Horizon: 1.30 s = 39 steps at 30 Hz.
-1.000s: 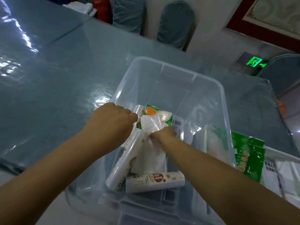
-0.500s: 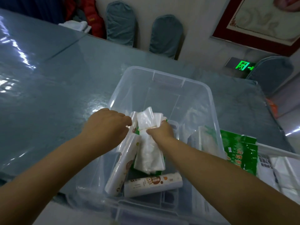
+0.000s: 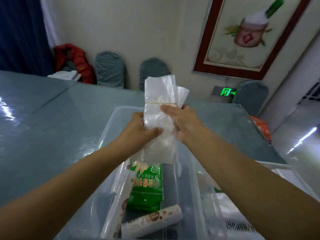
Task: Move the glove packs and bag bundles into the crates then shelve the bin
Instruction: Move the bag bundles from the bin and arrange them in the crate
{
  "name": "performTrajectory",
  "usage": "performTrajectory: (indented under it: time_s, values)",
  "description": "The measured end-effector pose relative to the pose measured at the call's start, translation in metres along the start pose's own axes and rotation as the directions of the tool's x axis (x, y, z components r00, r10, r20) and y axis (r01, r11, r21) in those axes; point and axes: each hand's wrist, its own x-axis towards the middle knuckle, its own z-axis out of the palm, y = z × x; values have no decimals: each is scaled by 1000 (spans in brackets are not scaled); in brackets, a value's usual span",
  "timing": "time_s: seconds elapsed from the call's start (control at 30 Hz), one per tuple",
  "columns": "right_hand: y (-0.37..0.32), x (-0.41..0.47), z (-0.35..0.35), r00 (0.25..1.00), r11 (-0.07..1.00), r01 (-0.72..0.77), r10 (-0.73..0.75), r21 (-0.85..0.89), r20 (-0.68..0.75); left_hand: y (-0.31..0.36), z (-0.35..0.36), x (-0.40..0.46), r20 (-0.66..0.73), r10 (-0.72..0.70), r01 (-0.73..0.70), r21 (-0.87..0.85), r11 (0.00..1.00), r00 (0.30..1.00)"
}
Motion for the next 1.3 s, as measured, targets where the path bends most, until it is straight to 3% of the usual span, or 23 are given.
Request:
performTrajectory:
  time_s: [0.1, 0.2, 0.4, 0.57, 0.73, 0.87, 1.0, 1.1, 1.2, 1.3]
  values:
    - [-13, -10, -16, 999, 996, -15, 19, 92, -40, 20, 24, 0, 84, -63, 83, -266, 960, 994]
    - [-18, -13, -36, 994, 978, -91, 102, 187, -50, 28, 47, -1, 95, -82, 111, -369, 923, 992]
    - [-13, -21, -95, 995, 996, -50, 56, 73, -81, 43, 90, -1, 157, -42, 120, -530, 839, 987]
    - [-20, -31, -141, 994, 997, -39, 45, 62, -97, 59, 135, 1, 257, -167, 297, -646, 703, 952]
    - [-24, -29, -198, 996, 992, -9, 21, 128, -91, 81, 194, 3, 323, 6, 151, -457, 877, 946]
    - [-31, -27, -266, 992, 983, -52, 71, 177, -102, 97, 257, 11, 322, 25, 83, -315, 945, 946]
    - [-37, -23, -351, 987, 995, -46, 59, 89, -151, 108, 339, 29, 425, 50, 46, -214, 976, 904]
    - [-38, -23, -421, 965, 996, -81, 90, 46, -247, 101, 402, 48, 473, -59, 87, -37, 996, 879]
    - [-28, -25, -490, 924, 992, -121, 97, -42, -369, 72, 452, 60, 434, -156, 86, 176, 981, 888]
    - [-10, -31, -548, 887, 976, -192, 127, -106, -444, 34, 485, 50, 498, -126, -116, 426, 897, 858]
